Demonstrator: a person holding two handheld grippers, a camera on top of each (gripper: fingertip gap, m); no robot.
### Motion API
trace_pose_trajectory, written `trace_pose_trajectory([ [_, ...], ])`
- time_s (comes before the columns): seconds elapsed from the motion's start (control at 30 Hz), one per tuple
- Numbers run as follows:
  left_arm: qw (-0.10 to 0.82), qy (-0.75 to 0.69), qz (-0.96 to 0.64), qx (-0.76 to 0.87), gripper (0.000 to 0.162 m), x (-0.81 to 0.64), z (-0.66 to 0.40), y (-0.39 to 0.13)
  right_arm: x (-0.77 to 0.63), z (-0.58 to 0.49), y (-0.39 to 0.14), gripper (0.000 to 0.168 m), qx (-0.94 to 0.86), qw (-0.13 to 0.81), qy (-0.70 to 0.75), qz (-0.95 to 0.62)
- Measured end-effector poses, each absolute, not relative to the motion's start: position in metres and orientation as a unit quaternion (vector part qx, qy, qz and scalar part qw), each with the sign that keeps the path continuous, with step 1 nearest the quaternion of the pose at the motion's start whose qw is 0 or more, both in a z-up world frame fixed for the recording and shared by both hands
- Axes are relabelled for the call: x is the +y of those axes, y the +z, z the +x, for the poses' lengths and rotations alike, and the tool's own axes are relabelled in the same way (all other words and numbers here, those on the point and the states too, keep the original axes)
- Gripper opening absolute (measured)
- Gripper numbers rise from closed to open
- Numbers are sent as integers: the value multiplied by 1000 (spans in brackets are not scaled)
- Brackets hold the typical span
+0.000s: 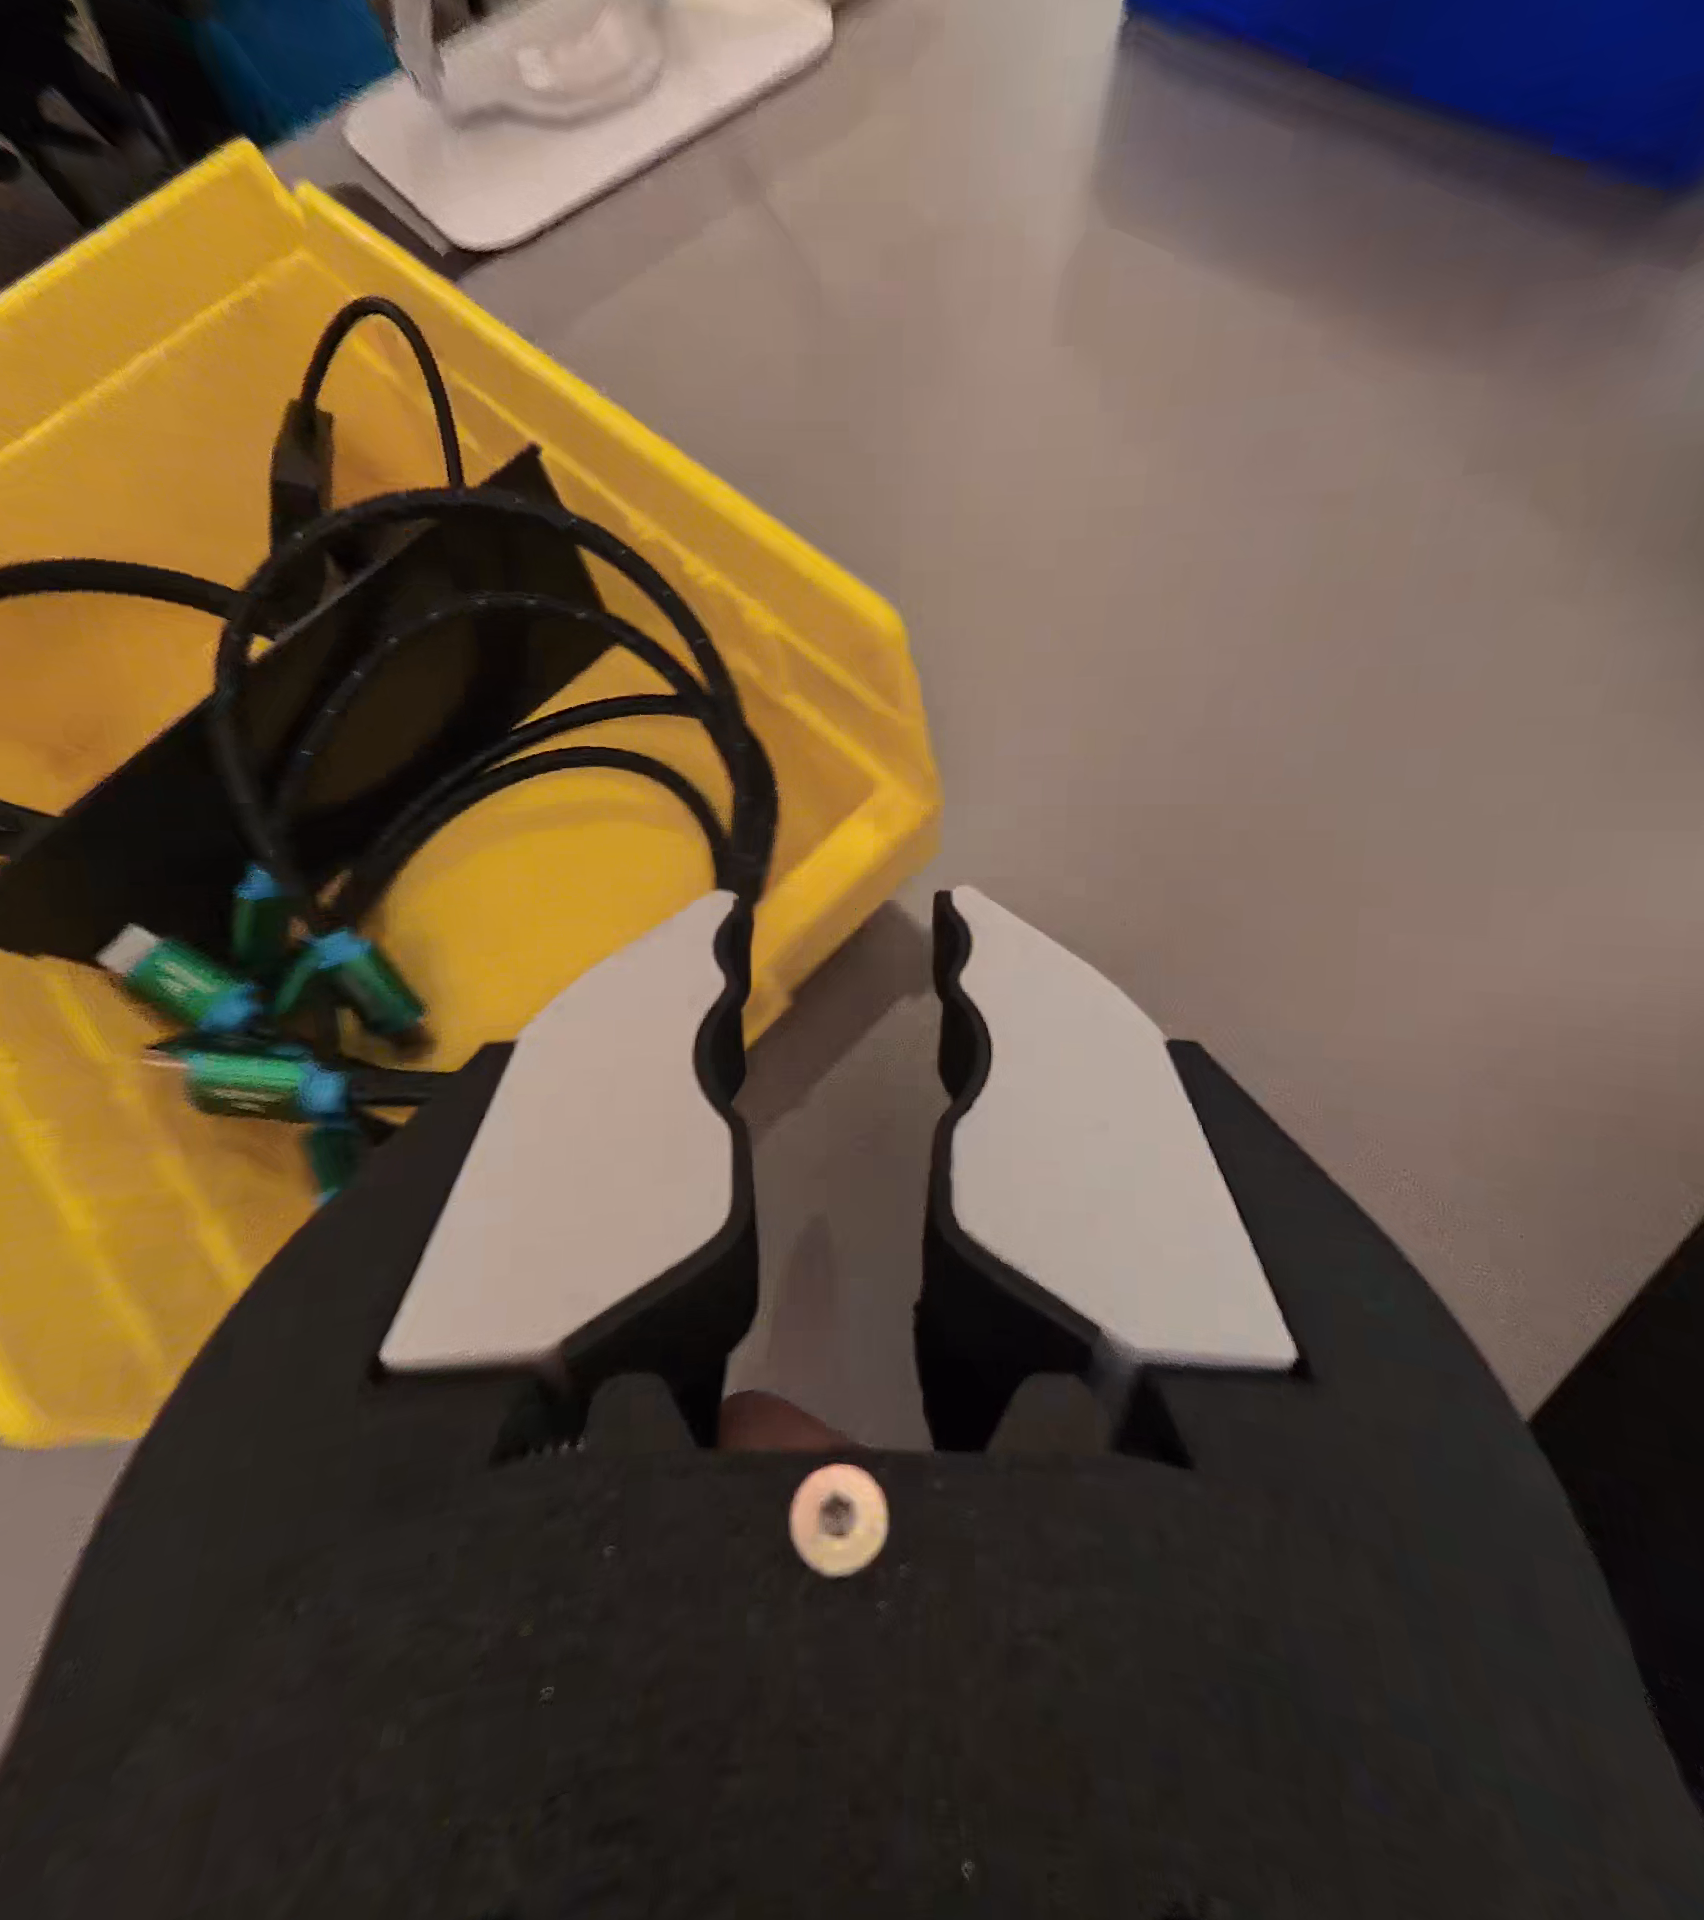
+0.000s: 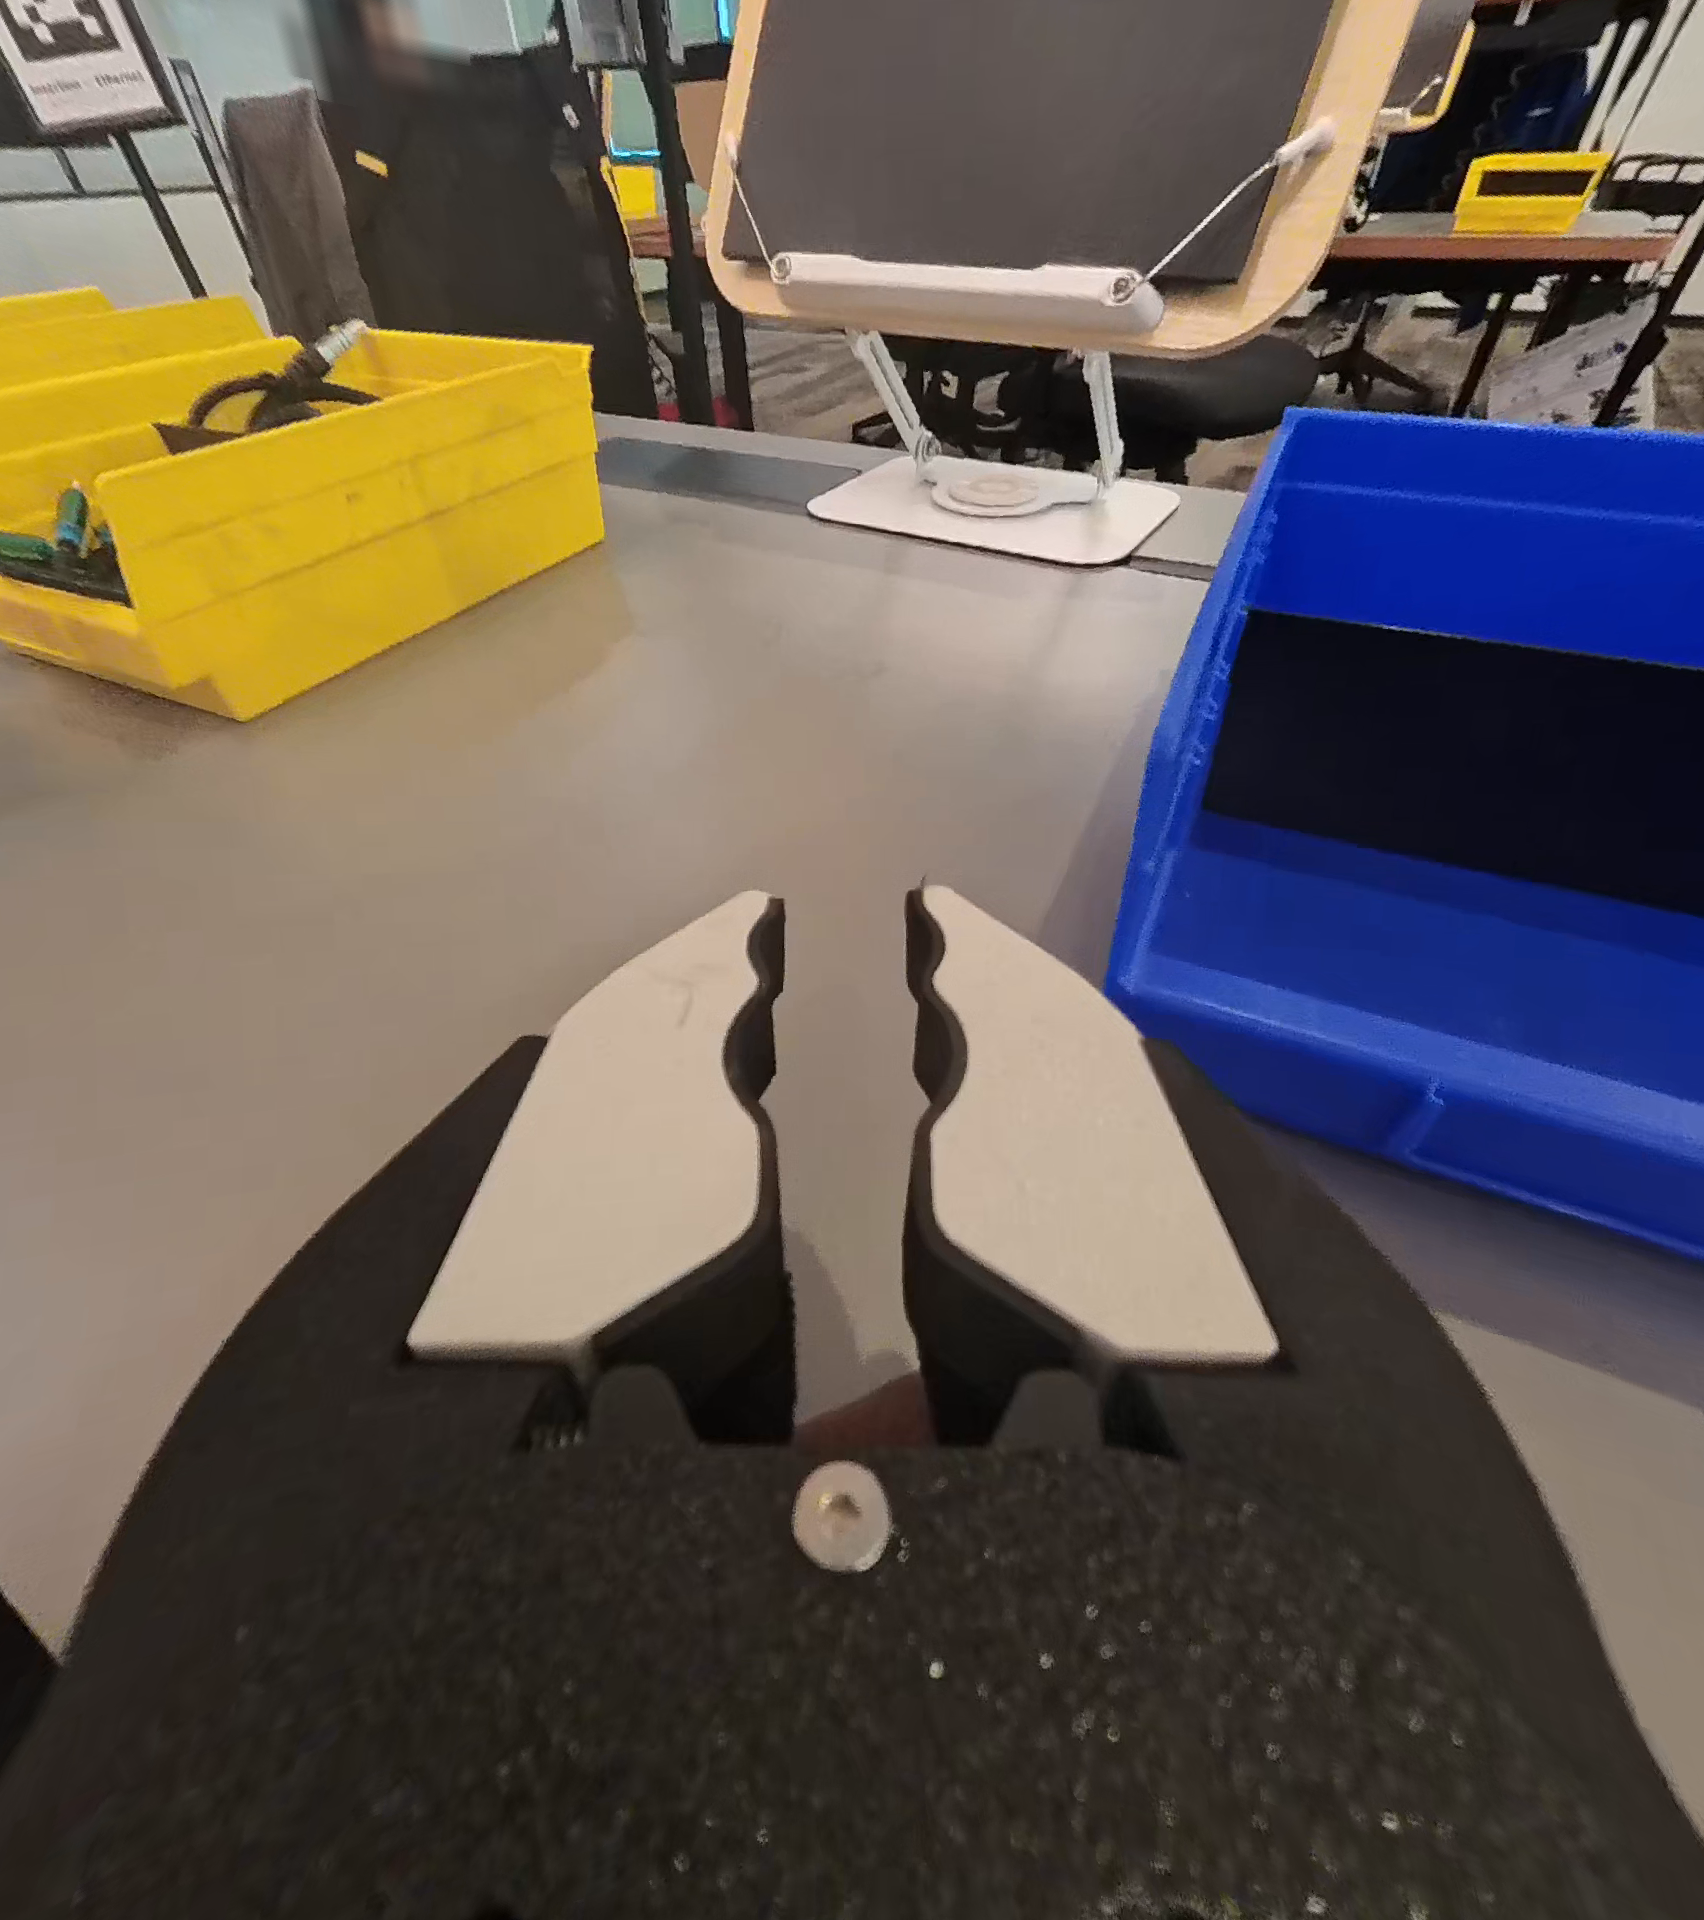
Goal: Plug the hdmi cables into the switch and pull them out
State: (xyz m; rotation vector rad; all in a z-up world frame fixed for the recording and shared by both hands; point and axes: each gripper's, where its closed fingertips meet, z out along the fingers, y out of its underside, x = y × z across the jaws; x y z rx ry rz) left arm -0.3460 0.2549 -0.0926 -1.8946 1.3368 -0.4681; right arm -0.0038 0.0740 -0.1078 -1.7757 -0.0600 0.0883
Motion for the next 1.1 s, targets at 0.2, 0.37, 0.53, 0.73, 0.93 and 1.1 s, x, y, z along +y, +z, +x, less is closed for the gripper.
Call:
trace_pose_trajectory([
  [0.2,194,-165,-745,616,42,281,-353,-117,78,-16,-109,22,-45,625,56,-777],
  [0.37,170,-118,-737,644,23,288,-356,-142,76,-22,-109,22,-72,624,44,-777],
  [0.53,240,-120,-726,634,7,291,-353,-119,72,-25,-109,21,-76,625,46,-776],
  [0.73,348,-151,-724,576,5,311,-358,-56,68,-27,-107,20,-80,625,47,-775],
  [0.93,428,-186,-708,530,5,338,-361,5,65,-35,-106,20,-88,625,56,-774],
  [1.1,496,-175,-690,497,5,366,-363,55,63,-37,-105,20,-94,625,49,-774],
])
